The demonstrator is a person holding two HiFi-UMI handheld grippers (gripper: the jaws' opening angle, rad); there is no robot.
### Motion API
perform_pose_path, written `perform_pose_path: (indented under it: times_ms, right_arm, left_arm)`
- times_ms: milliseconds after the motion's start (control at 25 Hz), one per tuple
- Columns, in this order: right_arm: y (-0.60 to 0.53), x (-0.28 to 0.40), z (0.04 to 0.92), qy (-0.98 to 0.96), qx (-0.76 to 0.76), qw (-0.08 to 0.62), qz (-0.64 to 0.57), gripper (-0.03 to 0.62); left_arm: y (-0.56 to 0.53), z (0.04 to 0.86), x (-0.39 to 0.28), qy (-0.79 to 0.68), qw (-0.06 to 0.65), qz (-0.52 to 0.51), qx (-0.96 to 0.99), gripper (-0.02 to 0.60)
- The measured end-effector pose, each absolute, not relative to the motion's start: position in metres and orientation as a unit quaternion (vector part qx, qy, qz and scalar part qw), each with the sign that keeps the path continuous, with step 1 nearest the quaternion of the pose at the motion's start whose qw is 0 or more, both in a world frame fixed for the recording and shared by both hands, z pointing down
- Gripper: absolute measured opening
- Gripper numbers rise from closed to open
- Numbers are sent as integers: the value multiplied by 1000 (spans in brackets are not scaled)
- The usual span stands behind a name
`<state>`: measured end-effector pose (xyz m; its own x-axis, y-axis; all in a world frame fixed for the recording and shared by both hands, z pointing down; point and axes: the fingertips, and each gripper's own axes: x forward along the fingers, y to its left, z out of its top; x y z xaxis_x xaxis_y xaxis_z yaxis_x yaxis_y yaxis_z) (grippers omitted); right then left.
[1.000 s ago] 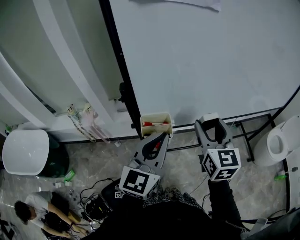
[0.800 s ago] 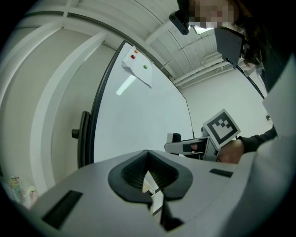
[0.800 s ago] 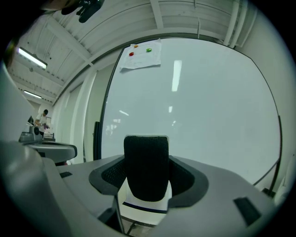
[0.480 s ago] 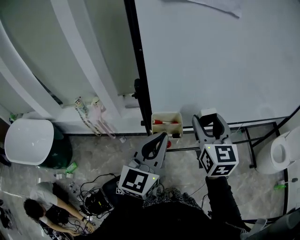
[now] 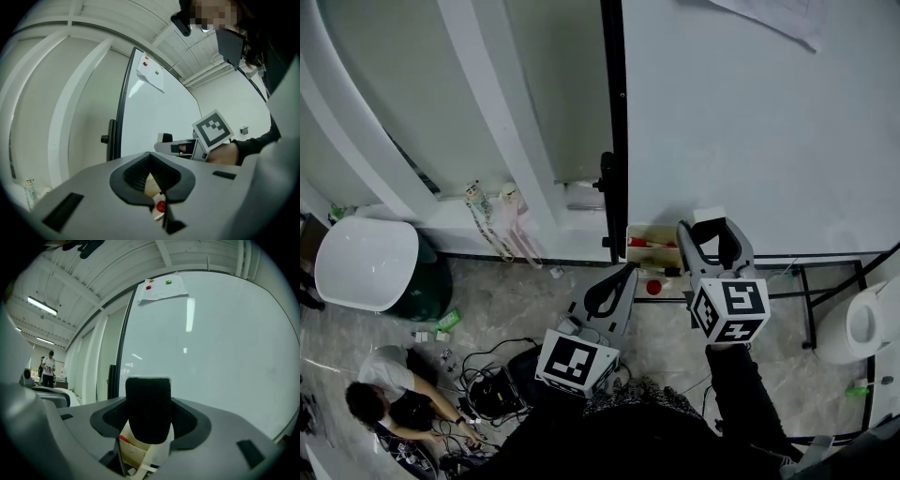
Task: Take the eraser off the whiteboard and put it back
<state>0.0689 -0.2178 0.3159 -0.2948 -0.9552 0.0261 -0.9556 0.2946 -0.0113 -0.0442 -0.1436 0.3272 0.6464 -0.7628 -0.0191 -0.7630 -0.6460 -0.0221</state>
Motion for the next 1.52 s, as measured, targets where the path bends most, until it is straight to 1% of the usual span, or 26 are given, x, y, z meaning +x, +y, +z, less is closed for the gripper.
perform_pose_path:
  times_ms: [520,880,1080,1520]
  right_arm:
    - [-241,44,337,-795,605,-7,33,268]
    - [-246,34,345,-794,607,-20,22,268]
    - [-243,31,342,-796,604,-23,25,268]
    - [-242,31,351,-794,608,-7,31,267]
  left_arm:
    - [-143,332,-78,453,12,-3,-891,2]
    - [-144,337,-84,458,0,-5,-889,2]
    - [-144,336,-83,454,4,-10,-891,2]
    - [-147,342,-84,454,0,-14,-891,2]
